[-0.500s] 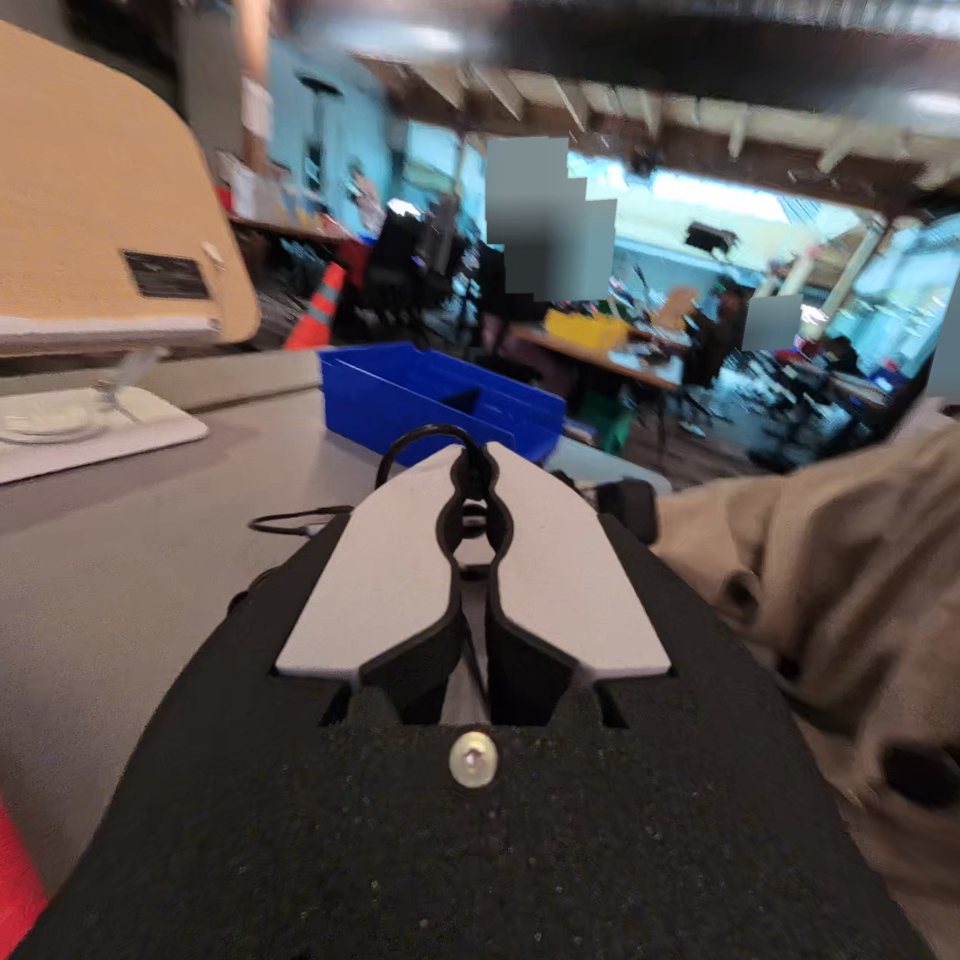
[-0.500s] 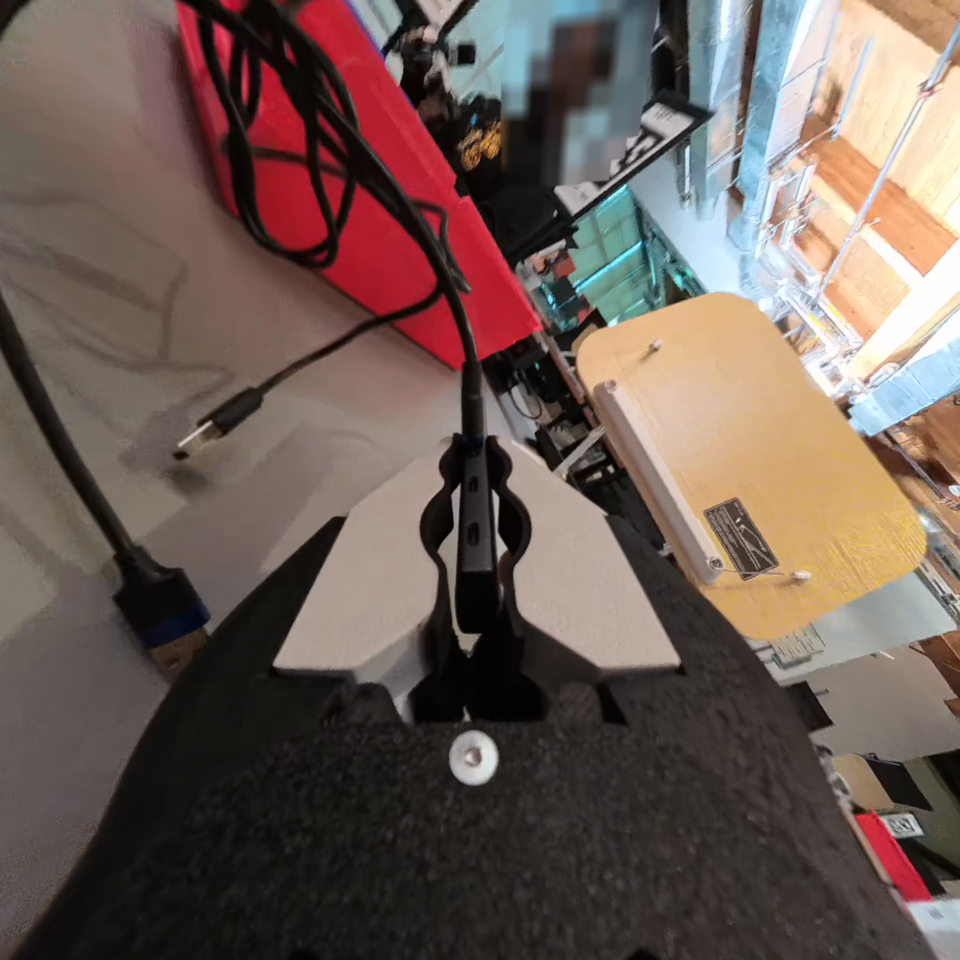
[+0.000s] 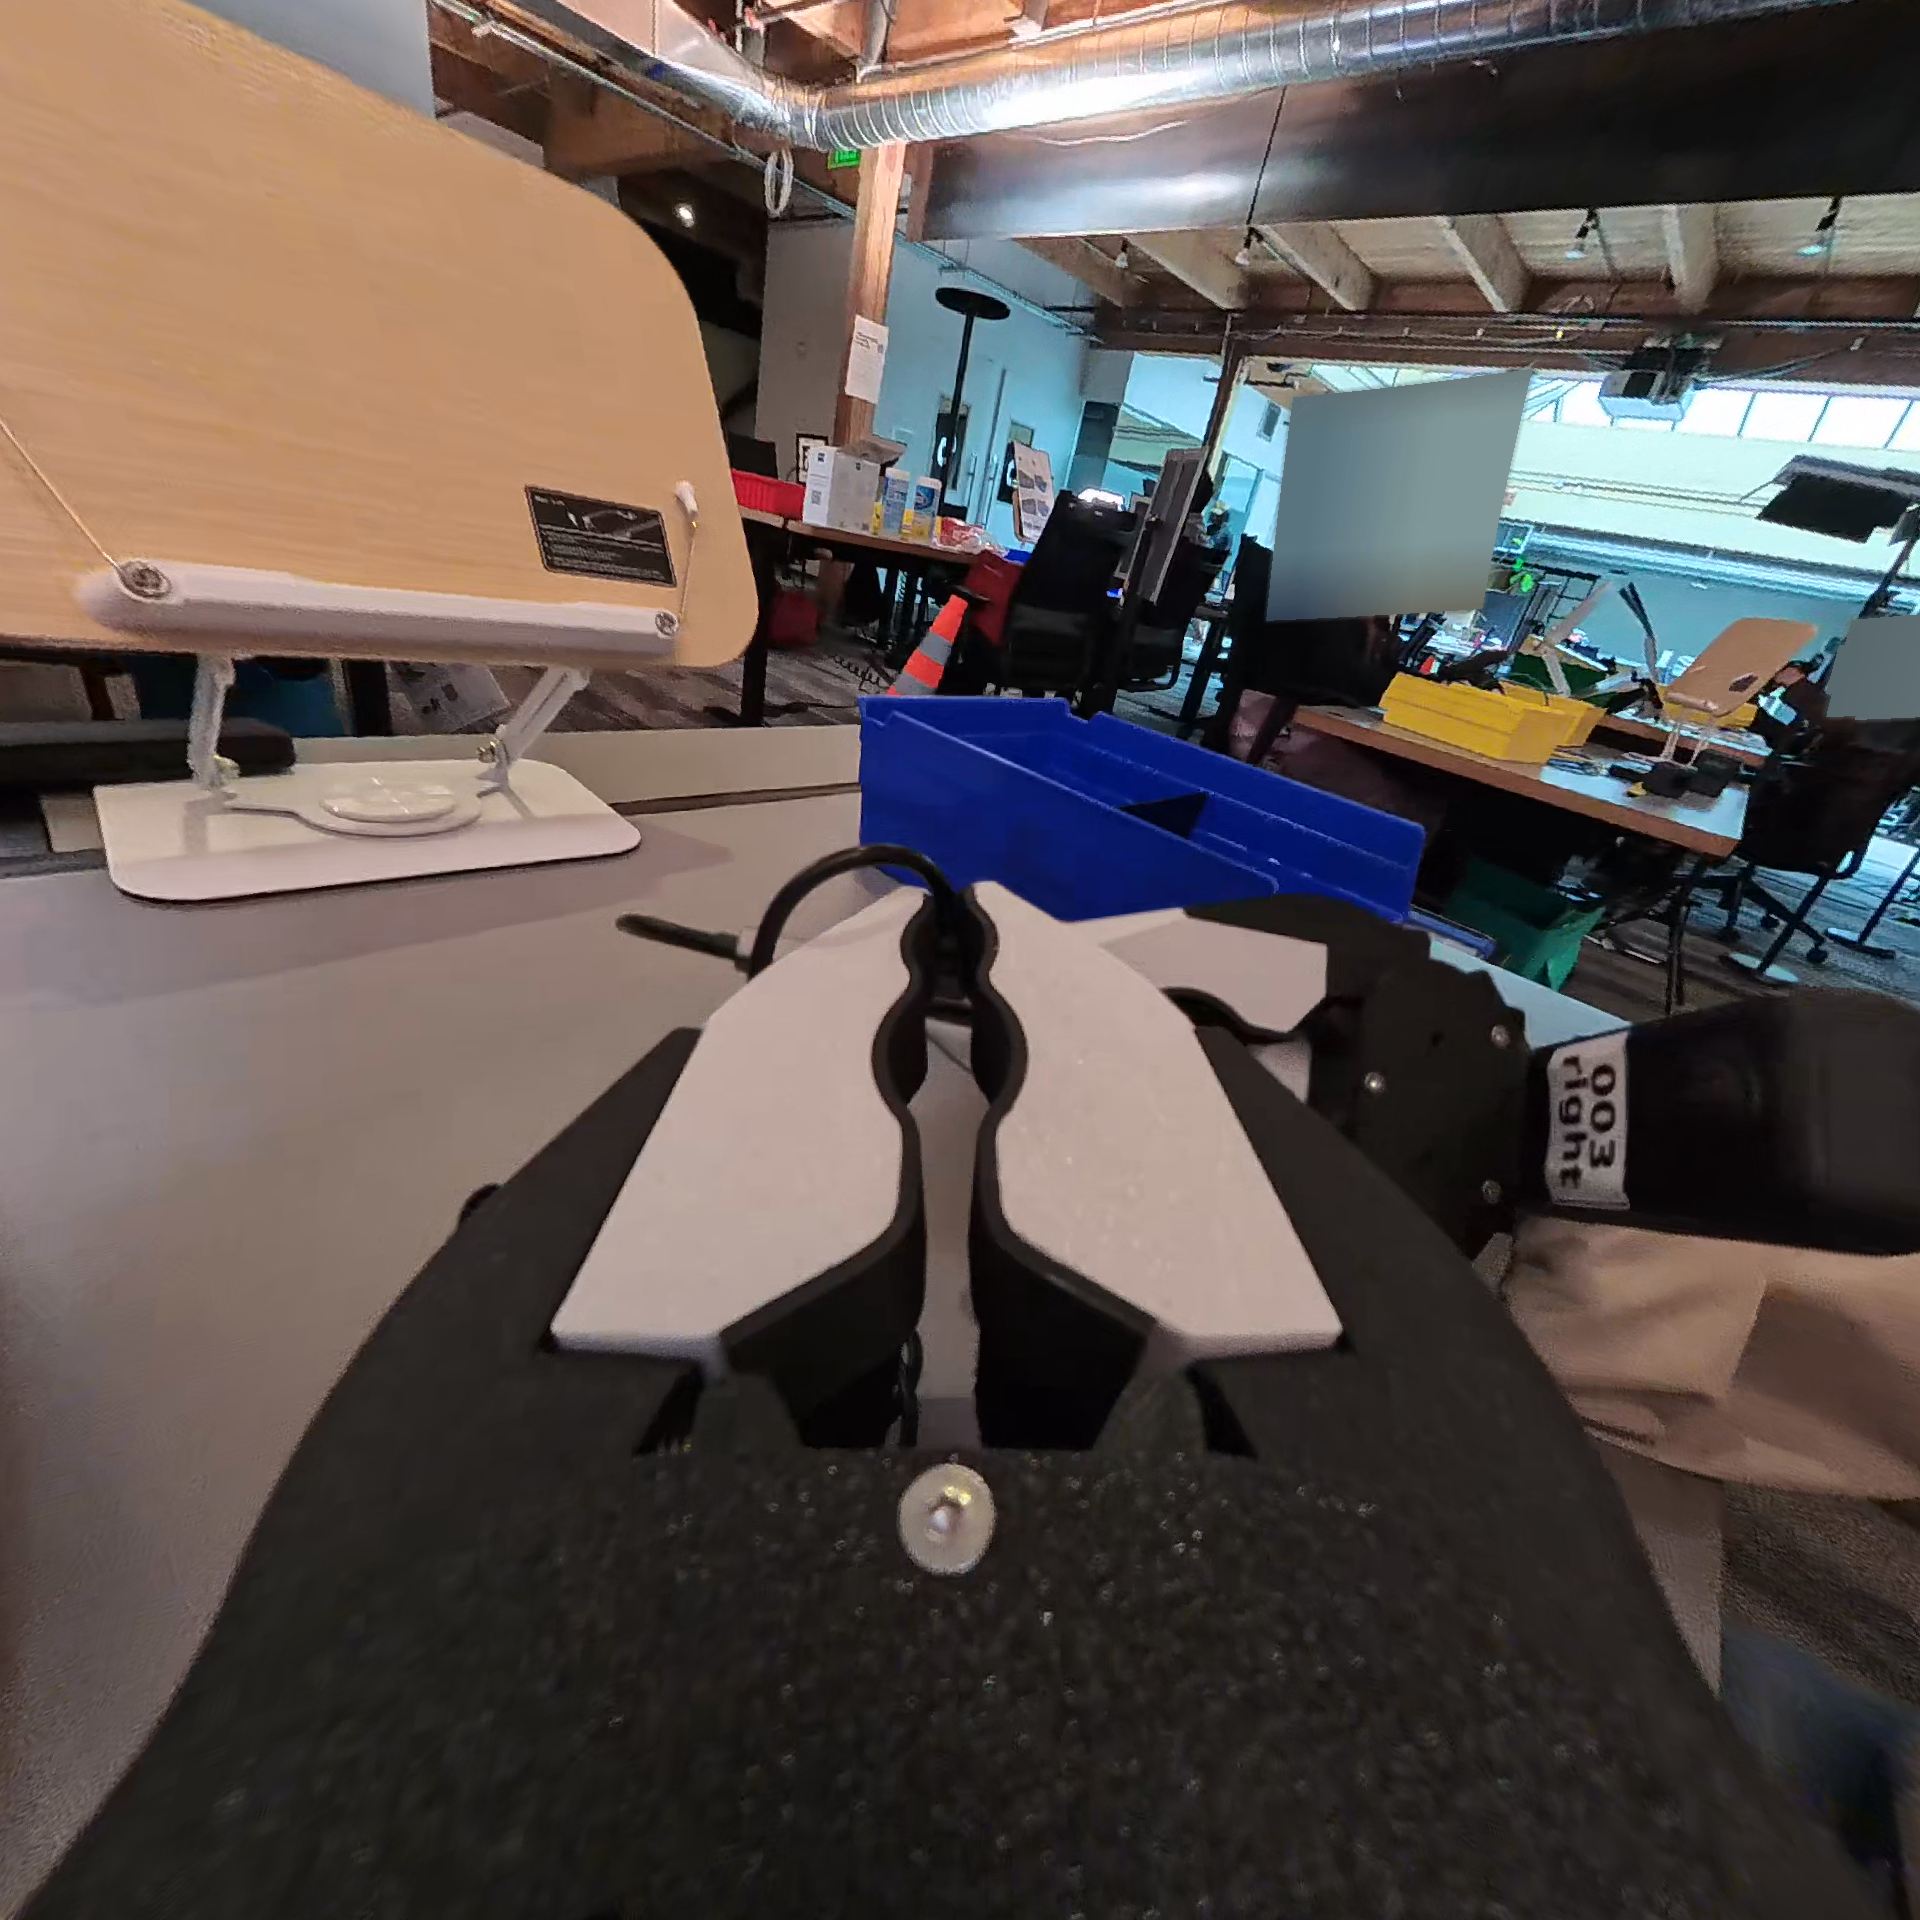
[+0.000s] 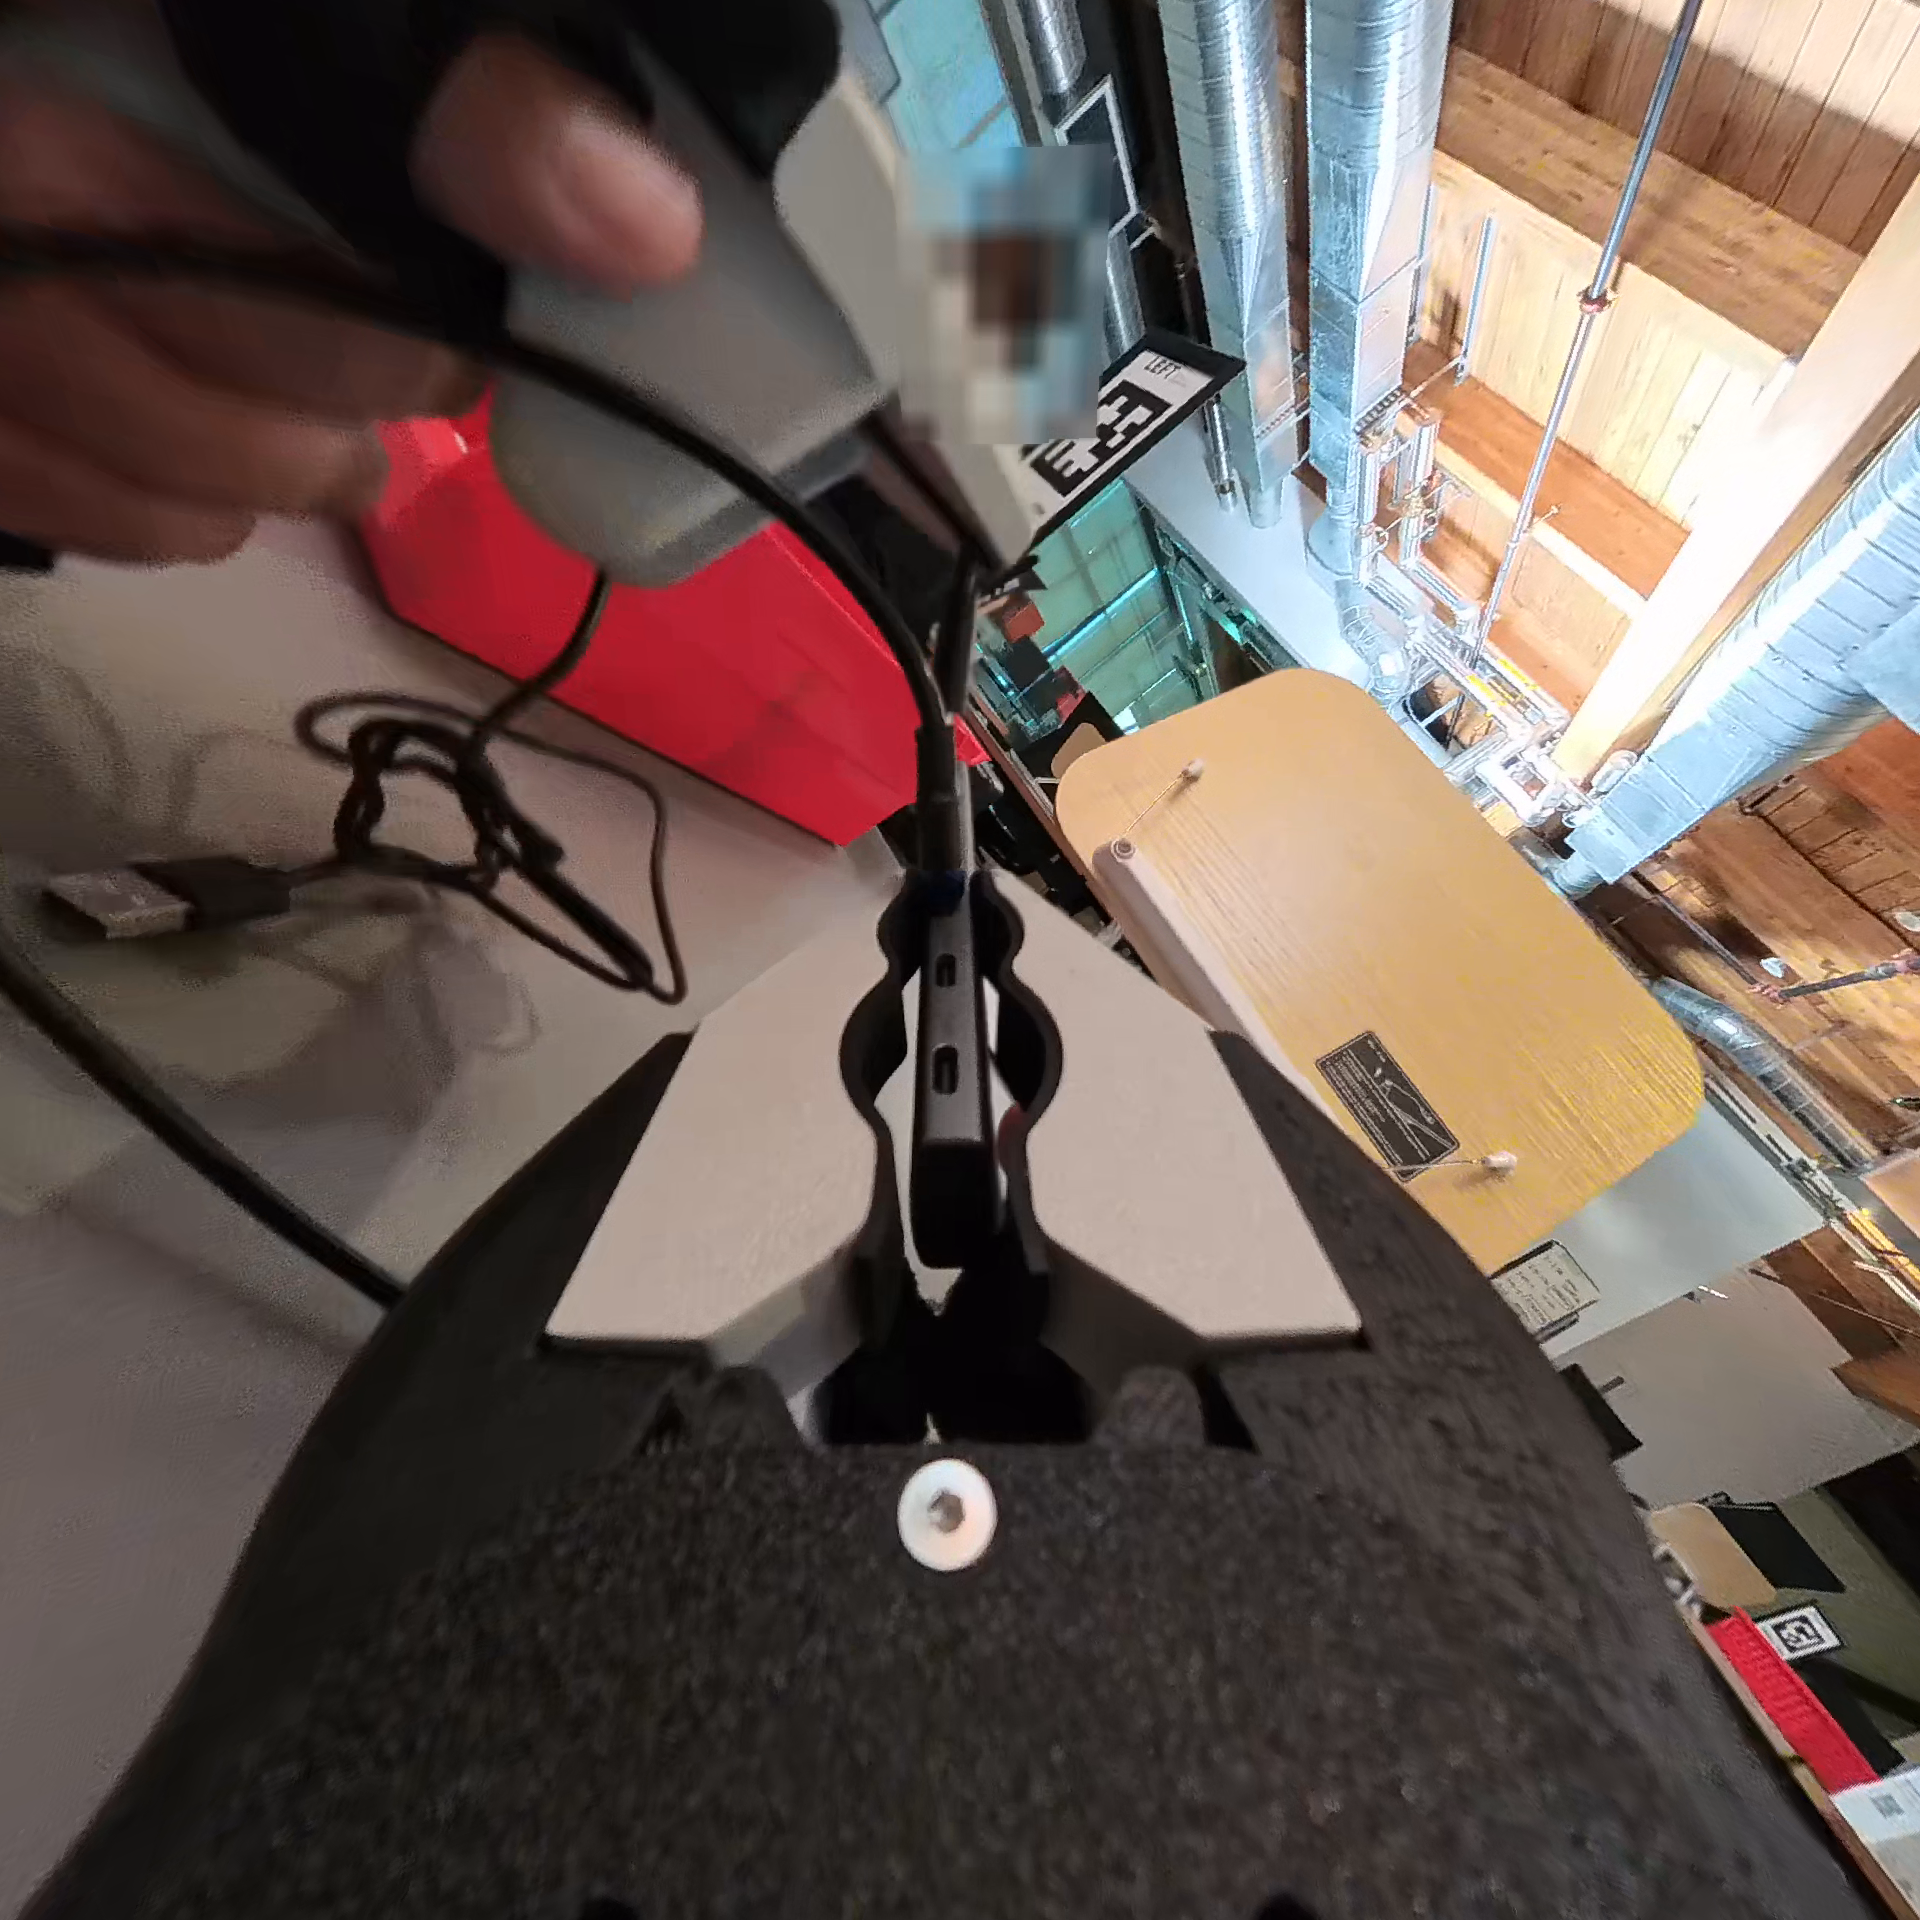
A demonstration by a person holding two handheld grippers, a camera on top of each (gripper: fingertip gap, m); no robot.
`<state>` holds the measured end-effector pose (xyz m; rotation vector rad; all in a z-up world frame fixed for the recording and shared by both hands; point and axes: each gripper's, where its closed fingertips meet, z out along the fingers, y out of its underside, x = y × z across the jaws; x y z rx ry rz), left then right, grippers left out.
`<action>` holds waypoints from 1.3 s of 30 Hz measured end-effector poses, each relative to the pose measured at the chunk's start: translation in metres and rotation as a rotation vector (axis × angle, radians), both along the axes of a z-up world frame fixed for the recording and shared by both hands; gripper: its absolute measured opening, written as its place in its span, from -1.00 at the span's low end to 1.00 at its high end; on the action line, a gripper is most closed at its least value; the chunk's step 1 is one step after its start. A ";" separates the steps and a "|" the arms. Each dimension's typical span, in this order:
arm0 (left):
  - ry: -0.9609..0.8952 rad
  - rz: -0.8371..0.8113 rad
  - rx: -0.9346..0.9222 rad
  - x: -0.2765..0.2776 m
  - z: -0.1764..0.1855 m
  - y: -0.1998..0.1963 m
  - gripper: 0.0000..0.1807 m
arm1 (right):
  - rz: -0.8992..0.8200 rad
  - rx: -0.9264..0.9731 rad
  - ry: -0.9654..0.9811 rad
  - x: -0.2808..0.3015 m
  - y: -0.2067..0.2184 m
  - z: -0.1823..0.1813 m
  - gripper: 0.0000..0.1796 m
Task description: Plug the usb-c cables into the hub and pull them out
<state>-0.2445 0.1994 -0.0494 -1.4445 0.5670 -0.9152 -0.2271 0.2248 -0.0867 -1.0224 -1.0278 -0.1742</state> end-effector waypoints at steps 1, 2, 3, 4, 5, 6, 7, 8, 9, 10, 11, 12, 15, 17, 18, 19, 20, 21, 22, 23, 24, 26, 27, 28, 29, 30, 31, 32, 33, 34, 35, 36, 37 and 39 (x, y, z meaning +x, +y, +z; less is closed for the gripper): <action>0.001 -0.005 -0.003 0.002 -0.004 0.000 -0.98 | 0.001 -0.005 0.005 -0.001 0.000 0.000 -0.90; -0.002 -0.006 -0.008 0.002 -0.006 0.000 -0.98 | -0.004 -0.001 0.005 0.000 0.000 0.001 -0.90; -0.010 -0.001 -0.008 0.003 -0.008 0.001 -0.98 | -0.003 0.007 0.007 0.000 -0.001 0.002 -0.90; -0.021 0.008 -0.001 0.002 -0.008 0.001 -0.98 | 0.005 0.004 0.009 -0.001 -0.002 0.002 -0.90; -0.028 0.009 0.009 0.003 -0.007 0.001 -0.98 | 0.005 0.004 0.009 -0.001 -0.002 0.002 -0.90; -0.025 0.016 0.015 0.004 -0.008 0.001 -0.98 | 0.003 0.004 0.006 -0.001 -0.002 0.002 -0.90; -0.016 0.034 0.023 0.003 -0.008 0.002 -0.98 | 0.005 0.003 0.006 -0.002 -0.002 0.001 -0.90; -0.008 0.043 0.031 0.003 -0.009 0.002 -0.98 | 0.007 0.002 0.007 -0.002 -0.003 0.002 -0.90; -0.007 0.045 0.033 0.004 -0.009 0.002 -0.98 | 0.009 0.002 0.010 -0.002 -0.003 0.002 -0.90; -0.012 0.054 0.033 0.003 -0.009 0.003 -0.98 | 0.012 -0.001 0.010 -0.003 -0.003 0.002 -0.90; -0.015 0.063 0.033 0.002 -0.008 0.003 -0.98 | 0.011 -0.002 0.007 -0.003 -0.003 0.001 -0.90; -0.018 0.067 0.034 0.001 -0.008 0.004 -0.98 | 0.013 -0.002 0.002 -0.003 -0.003 0.000 -0.90; -0.028 0.071 0.029 0.000 -0.007 0.004 -0.98 | 0.016 0.000 -0.009 -0.005 -0.004 -0.001 -0.90; -0.030 0.066 0.019 0.001 -0.009 0.005 -0.97 | 0.012 0.000 -0.016 -0.005 -0.004 -0.002 -0.90; -0.035 0.065 0.012 0.001 -0.010 0.005 -0.97 | 0.009 -0.004 -0.020 -0.005 -0.004 -0.003 -0.90; -0.043 0.063 0.006 0.002 -0.010 0.005 -0.97 | 0.009 -0.006 -0.020 -0.005 -0.003 -0.003 -0.90; -0.047 0.061 0.000 0.002 -0.010 0.005 -0.98 | 0.009 -0.007 -0.021 -0.005 -0.003 -0.003 -0.90; -0.046 0.062 -0.004 0.002 -0.011 0.005 -0.98 | 0.007 -0.008 -0.024 -0.005 -0.003 -0.004 -0.90; -0.046 0.061 -0.007 0.003 -0.011 0.005 -0.98 | 0.005 -0.008 -0.031 -0.005 -0.003 -0.005 -0.90; -0.047 0.058 -0.012 0.004 -0.012 0.004 -0.98 | 0.003 -0.006 -0.036 -0.005 -0.003 -0.005 -0.90; -0.044 0.063 -0.016 0.004 -0.013 0.004 -0.98 | 0.000 -0.006 -0.041 -0.005 -0.002 -0.006 -0.90; -0.029 0.072 -0.016 0.004 -0.015 0.005 -0.97 | -0.002 -0.010 -0.047 -0.005 -0.002 -0.007 -0.90; -0.028 0.076 -0.018 0.003 -0.015 0.005 -0.97 | -0.004 -0.012 -0.047 -0.005 -0.002 -0.007 -0.90; -0.031 0.081 -0.019 0.002 -0.015 0.006 -0.97 | -0.001 -0.012 -0.046 -0.005 -0.002 -0.007 -0.90; -0.028 0.086 -0.021 0.002 -0.015 0.006 -0.97 | -0.003 -0.011 -0.047 -0.005 -0.002 -0.007 -0.90; -0.024 0.093 -0.021 0.001 -0.016 0.007 -0.97 | -0.006 -0.009 -0.047 -0.004 -0.002 -0.007 -0.90; -0.021 0.096 -0.019 0.001 -0.016 0.007 -0.97 | -0.005 -0.010 -0.045 -0.004 -0.002 -0.007 -0.90; -0.018 0.098 -0.019 0.001 -0.016 0.007 -0.97 | -0.004 -0.013 -0.044 -0.004 -0.002 -0.007 -0.90; -0.017 0.099 -0.019 0.001 -0.016 0.007 -0.98 | -0.004 -0.011 -0.043 -0.004 -0.002 -0.006 -0.90; -0.017 0.099 -0.019 0.001 -0.017 0.007 -0.98 | -0.001 -0.014 -0.045 -0.005 -0.002 -0.007 -0.90; -0.017 0.101 -0.019 0.001 -0.017 0.007 -0.98 | -0.001 -0.015 -0.050 -0.005 -0.002 -0.008 -0.90; -0.019 0.099 -0.020 0.002 -0.017 0.006 -0.98 | -0.001 -0.013 -0.052 -0.005 -0.002 -0.008 -0.90; -0.021 0.094 -0.023 0.002 -0.017 0.006 -0.98 | 0.000 -0.015 -0.054 -0.006 -0.002 -0.008 -0.90; -0.021 0.095 -0.023 0.003 -0.017 0.006 -0.97 | 0.001 -0.016 -0.058 -0.006 -0.002 -0.009 -0.90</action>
